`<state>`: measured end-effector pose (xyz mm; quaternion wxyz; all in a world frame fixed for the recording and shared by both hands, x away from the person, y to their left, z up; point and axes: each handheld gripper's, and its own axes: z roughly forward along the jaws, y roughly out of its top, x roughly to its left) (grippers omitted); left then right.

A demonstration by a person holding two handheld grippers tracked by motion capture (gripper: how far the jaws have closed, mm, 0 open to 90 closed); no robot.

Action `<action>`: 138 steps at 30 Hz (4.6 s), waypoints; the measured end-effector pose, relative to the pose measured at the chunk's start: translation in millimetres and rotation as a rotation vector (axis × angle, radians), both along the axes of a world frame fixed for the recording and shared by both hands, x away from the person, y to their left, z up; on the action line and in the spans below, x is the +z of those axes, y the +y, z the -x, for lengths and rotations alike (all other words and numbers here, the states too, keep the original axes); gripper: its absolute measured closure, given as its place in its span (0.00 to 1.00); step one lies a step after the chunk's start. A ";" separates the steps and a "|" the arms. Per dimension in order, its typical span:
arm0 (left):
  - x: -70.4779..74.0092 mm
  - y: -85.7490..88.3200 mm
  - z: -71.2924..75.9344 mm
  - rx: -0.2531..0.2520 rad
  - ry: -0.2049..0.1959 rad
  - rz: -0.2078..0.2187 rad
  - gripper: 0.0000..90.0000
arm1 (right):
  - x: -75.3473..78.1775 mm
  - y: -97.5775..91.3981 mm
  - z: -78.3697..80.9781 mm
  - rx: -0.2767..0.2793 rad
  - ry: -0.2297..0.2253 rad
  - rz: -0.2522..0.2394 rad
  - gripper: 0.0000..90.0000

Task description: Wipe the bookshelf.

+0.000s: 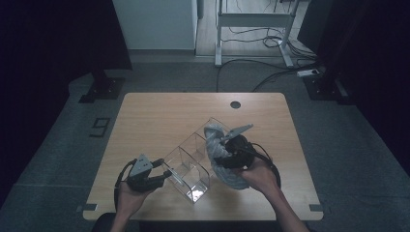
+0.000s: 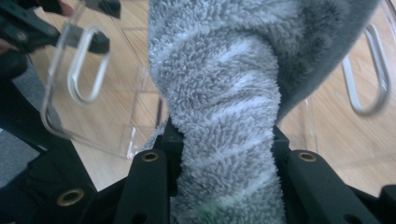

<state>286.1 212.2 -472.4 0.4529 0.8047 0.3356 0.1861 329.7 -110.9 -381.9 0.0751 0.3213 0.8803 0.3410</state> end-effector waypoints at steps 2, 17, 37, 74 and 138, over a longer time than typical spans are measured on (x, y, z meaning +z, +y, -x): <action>0.0 -0.2 0.1 0.001 0.000 0.002 0.50 | 2.3 9.2 -5.0 0.009 0.004 0.000 0.70; 0.2 -0.2 -0.1 0.002 0.000 -0.002 0.50 | 5.0 69.1 -34.2 0.063 0.030 0.019 0.70; 0.5 -1.0 -0.2 0.006 0.001 -0.003 0.50 | -27.6 124.9 -60.4 0.056 0.045 0.132 0.71; 1.3 -2.6 -0.7 0.013 0.009 -0.008 0.50 | -37.6 51.5 -5.9 0.073 0.056 0.065 0.70; -0.3 -4.3 -18.6 0.057 -0.015 -0.017 0.40 | -119.7 12.8 -5.5 -0.009 0.110 0.101 0.70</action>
